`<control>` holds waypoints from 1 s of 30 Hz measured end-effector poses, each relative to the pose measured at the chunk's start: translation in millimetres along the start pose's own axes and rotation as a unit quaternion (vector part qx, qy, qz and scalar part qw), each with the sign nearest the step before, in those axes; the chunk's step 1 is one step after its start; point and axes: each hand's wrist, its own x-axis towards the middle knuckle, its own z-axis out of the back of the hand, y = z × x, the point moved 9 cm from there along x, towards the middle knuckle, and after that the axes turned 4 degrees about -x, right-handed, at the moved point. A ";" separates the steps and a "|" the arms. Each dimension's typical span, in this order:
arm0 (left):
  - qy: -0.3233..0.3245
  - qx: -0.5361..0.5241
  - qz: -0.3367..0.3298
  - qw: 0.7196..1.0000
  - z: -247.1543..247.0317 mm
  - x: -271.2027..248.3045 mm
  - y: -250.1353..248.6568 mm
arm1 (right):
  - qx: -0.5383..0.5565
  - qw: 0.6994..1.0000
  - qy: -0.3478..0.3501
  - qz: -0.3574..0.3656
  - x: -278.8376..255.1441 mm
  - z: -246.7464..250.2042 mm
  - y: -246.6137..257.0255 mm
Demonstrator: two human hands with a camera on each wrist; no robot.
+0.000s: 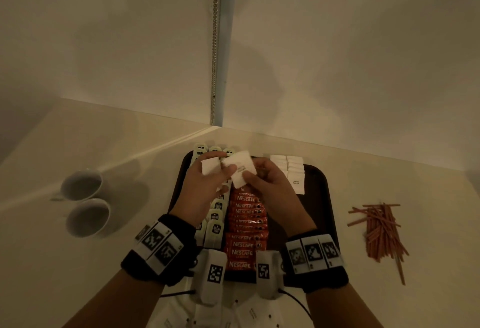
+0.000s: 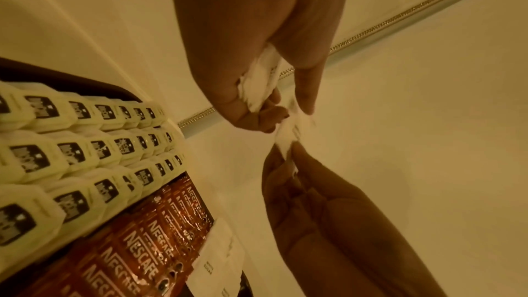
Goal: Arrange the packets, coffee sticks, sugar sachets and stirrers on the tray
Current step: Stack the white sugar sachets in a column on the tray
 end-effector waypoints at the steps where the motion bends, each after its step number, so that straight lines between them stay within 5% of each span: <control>1: 0.005 0.018 -0.006 1.000 -1.3 -0.7 -1.6 | 0.046 0.999 -0.007 -0.008 -0.2 2.0 -3.7; 9: 0.036 0.109 -0.075 0.991 -9.3 -2.9 -10.3 | 0.032 0.998 -0.060 0.006 -7.9 13.2 -3.1; 13: 0.031 0.055 -0.008 0.998 -9.1 -0.8 7.5 | -0.030 0.997 -0.072 0.023 -11.8 23.2 -1.3; 16: 0.037 -0.105 0.108 0.988 -4.1 0.8 29.1 | -0.057 0.988 -0.144 0.023 -7.7 62.5 -8.0; 21: 0.037 -0.170 0.138 0.975 4.1 0.0 34.3 | -0.253 0.921 -0.294 -0.043 0.3 152.1 -44.0; 30: 0.046 -0.206 0.183 0.960 -3.7 -2.2 40.4 | -0.298 0.905 -0.268 -0.140 20.9 161.5 -98.2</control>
